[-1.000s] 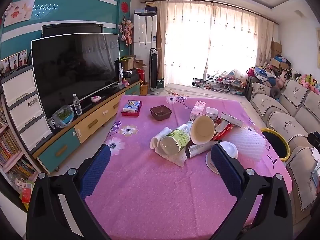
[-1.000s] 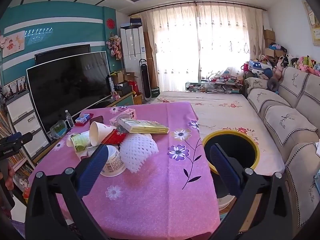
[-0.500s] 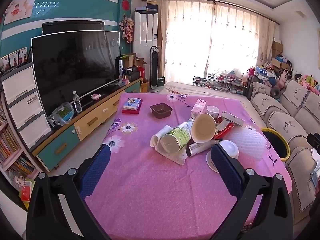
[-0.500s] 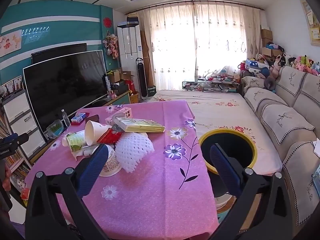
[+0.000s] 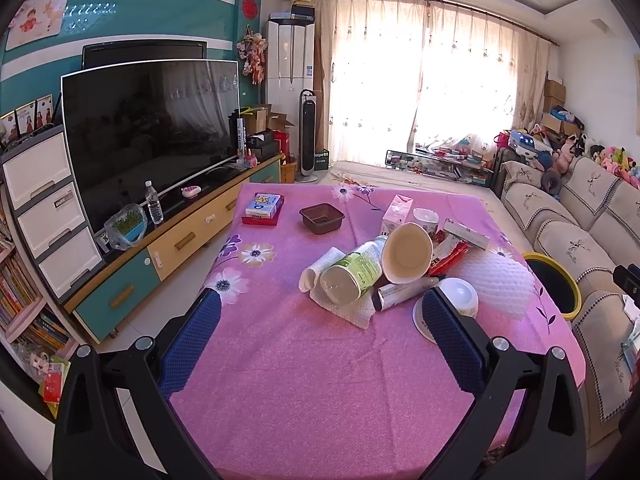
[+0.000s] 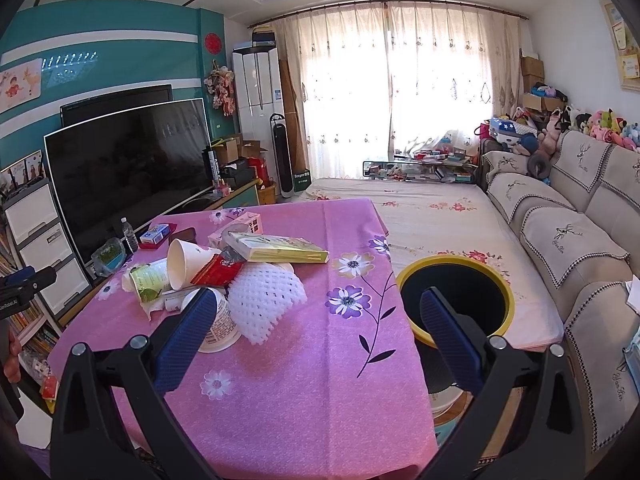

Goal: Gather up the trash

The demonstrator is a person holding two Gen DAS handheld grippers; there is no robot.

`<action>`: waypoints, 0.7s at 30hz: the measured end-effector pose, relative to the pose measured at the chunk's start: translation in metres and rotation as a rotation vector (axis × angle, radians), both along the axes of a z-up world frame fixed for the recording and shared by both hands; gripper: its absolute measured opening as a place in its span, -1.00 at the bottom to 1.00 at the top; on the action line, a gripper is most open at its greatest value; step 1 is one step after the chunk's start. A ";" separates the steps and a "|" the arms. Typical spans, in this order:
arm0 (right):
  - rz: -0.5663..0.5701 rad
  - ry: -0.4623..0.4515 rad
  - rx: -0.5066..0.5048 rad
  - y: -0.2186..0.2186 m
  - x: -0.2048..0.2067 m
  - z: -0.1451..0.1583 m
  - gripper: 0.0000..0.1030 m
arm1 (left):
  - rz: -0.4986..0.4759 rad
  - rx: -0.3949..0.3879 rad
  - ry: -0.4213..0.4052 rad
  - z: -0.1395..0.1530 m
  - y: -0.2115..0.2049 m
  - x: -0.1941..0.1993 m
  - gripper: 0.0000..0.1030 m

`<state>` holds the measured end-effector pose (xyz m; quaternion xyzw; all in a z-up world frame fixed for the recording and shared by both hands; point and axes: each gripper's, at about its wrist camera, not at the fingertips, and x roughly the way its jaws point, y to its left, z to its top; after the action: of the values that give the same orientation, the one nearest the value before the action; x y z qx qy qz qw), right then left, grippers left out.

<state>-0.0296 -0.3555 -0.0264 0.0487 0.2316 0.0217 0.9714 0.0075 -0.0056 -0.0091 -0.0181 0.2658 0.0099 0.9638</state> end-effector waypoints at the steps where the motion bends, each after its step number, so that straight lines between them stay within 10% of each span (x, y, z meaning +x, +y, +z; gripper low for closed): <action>1: 0.000 0.001 -0.001 0.000 0.000 0.000 0.88 | 0.001 0.002 -0.001 0.000 0.000 0.000 0.93; 21: 0.001 0.010 0.000 -0.001 0.003 -0.006 0.88 | 0.000 0.006 0.011 -0.005 0.002 0.003 0.93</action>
<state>-0.0266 -0.3561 -0.0321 0.0486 0.2367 0.0219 0.9701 0.0106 -0.0039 -0.0146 -0.0153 0.2709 0.0106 0.9624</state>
